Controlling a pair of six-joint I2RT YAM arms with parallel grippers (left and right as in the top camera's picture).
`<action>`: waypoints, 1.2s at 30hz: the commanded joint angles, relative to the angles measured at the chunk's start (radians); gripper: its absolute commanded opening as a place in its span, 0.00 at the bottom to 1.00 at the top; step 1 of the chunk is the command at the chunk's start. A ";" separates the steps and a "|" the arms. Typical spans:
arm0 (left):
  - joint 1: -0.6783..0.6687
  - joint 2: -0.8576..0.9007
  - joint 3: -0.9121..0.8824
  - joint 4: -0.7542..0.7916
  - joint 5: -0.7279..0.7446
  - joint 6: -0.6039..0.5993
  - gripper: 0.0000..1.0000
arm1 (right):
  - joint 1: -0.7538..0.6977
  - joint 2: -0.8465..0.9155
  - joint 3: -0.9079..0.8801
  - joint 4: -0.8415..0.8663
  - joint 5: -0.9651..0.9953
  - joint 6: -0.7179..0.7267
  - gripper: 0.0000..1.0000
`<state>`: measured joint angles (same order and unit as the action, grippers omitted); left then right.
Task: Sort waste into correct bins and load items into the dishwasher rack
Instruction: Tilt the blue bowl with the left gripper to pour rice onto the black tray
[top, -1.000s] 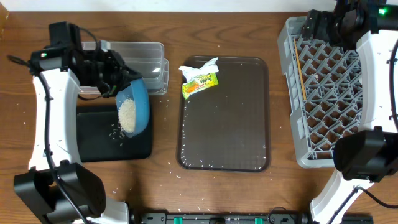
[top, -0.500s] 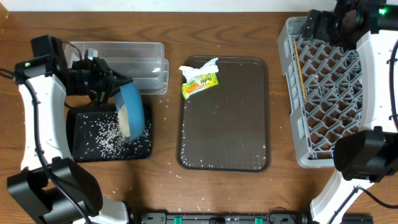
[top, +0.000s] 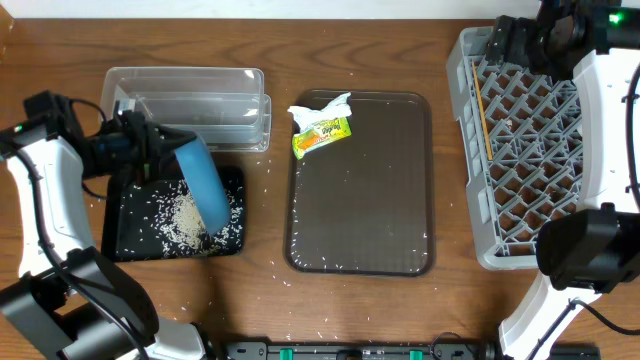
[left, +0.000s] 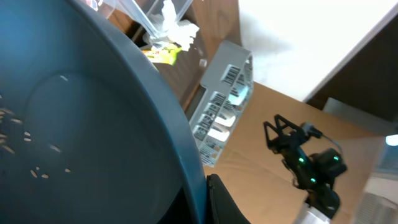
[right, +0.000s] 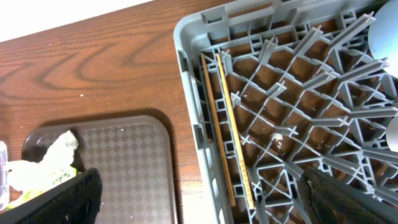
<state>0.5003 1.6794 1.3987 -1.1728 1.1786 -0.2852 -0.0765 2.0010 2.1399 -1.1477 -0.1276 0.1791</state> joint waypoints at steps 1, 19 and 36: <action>0.040 -0.017 -0.001 -0.021 0.094 0.080 0.06 | 0.005 -0.029 0.003 -0.001 -0.004 0.011 0.99; 0.185 -0.017 -0.001 -0.143 0.198 0.229 0.06 | 0.005 -0.029 0.003 -0.001 -0.004 0.011 0.99; 0.227 -0.015 -0.002 -0.278 0.183 0.477 0.06 | 0.005 -0.029 0.003 -0.001 -0.004 0.011 0.99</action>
<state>0.7246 1.6756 1.3956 -1.4334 1.3598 0.0906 -0.0765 2.0003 2.1399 -1.1477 -0.1272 0.1791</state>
